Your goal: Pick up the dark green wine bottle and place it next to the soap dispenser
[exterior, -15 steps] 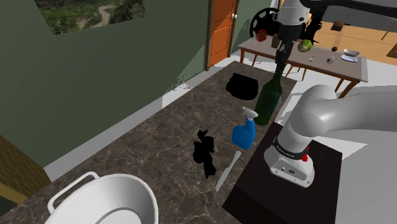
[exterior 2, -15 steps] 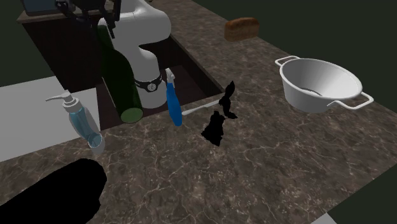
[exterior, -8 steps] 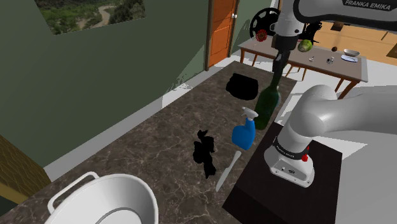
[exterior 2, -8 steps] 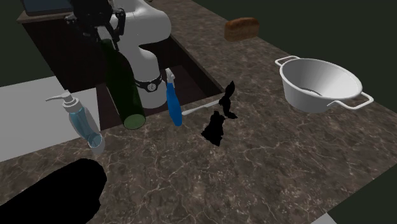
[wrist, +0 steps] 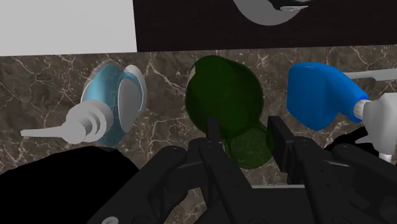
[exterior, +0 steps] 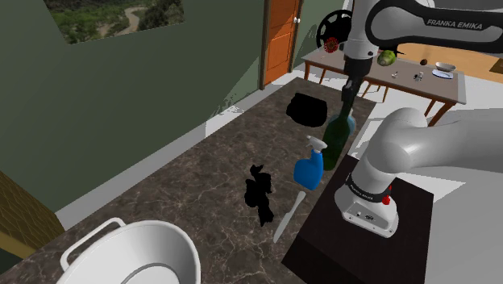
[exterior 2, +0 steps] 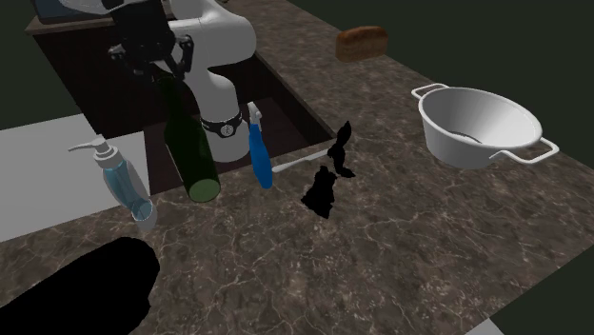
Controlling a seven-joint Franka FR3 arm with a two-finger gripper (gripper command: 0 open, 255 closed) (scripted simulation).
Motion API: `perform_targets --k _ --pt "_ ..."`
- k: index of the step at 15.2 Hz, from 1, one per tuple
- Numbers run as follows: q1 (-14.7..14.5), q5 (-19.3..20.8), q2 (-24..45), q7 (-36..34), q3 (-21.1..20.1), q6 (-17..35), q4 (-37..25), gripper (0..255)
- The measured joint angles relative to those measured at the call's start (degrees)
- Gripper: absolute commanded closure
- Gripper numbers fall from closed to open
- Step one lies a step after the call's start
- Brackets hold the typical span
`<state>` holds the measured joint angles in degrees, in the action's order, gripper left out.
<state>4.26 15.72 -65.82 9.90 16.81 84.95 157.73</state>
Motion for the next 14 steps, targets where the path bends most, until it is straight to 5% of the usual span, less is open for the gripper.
perform_targets --k 4,5,11,14 --pt "0.0 0.1 0.1 0.0 0.1 0.3 0.2 255" --pt "0.0 0.1 0.1 0.0 0.1 0.3 0.2 0" --pt "0.0 0.1 0.1 0.0 0.1 0.3 0.2 0" --pt "-1.0 -1.3 2.1 -0.2 -1.2 -2.4 -4.6 0"
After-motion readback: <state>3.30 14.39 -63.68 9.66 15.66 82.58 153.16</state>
